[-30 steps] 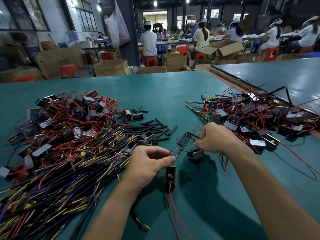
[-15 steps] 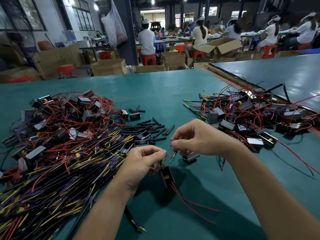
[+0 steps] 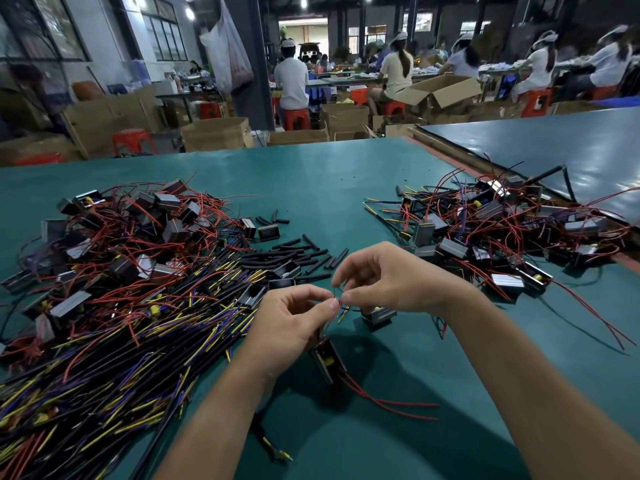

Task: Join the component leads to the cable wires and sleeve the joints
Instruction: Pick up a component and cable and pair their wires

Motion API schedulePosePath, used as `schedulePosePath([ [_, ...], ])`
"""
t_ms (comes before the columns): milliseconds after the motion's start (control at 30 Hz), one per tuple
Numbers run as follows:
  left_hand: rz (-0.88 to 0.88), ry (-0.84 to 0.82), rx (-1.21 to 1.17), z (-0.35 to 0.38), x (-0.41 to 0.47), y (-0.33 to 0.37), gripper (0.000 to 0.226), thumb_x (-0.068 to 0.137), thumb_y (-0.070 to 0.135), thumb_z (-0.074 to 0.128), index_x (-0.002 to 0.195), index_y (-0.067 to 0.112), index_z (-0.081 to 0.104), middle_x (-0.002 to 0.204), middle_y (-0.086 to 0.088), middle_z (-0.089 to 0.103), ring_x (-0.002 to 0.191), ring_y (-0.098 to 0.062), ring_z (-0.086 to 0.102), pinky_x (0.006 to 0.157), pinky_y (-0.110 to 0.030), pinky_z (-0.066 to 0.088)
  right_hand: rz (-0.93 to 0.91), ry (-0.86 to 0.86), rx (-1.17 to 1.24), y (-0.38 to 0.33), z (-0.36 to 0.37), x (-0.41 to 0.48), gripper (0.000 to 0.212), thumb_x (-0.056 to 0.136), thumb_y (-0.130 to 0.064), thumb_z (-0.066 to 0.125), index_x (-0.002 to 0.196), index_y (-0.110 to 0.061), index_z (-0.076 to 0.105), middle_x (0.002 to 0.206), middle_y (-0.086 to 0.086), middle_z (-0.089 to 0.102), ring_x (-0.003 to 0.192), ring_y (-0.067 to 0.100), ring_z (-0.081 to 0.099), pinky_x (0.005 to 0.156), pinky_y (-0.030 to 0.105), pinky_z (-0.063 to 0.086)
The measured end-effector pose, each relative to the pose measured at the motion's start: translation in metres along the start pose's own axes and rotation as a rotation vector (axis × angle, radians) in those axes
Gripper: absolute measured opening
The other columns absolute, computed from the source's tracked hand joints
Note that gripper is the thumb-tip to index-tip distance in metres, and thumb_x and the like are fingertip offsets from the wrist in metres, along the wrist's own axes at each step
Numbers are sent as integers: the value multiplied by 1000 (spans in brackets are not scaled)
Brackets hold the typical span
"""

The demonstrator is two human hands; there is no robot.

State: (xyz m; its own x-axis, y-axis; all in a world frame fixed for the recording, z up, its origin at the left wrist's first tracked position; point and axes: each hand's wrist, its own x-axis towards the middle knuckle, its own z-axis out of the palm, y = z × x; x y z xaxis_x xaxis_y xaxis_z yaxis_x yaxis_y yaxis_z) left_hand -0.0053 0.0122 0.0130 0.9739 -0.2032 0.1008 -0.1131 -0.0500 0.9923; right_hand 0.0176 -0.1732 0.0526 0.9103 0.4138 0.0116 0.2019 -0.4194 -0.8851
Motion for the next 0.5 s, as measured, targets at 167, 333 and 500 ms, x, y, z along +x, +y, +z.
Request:
schedulePosePath([
  [167,66,34,24,1,0,1,9,83,8,72,76,3,73,52,-2,54,47,-12,40,46,-22,33,3,-14,-28,0,3,0,17,86,-19,75,76,-8,67,63,6,59,58,17,53,55,29,44],
  [333,71,123,37,0,1,1,17,84,5,70,68,11,71,50,-5,53,46,-17,45,47,-23,37,18,-25,-51,0,4,0,18,85,-13,72,69,-11,65,55,-5,58,50,8,51,50,20,43],
  [500,36,146,-2,0,0,0,23,85,2,66,64,13,67,53,-10,51,45,-16,46,47,-22,40,33,-51,-59,0,3,-1,20,86,-13,71,67,-17,65,59,-4,62,54,11,52,56,26,48],
])
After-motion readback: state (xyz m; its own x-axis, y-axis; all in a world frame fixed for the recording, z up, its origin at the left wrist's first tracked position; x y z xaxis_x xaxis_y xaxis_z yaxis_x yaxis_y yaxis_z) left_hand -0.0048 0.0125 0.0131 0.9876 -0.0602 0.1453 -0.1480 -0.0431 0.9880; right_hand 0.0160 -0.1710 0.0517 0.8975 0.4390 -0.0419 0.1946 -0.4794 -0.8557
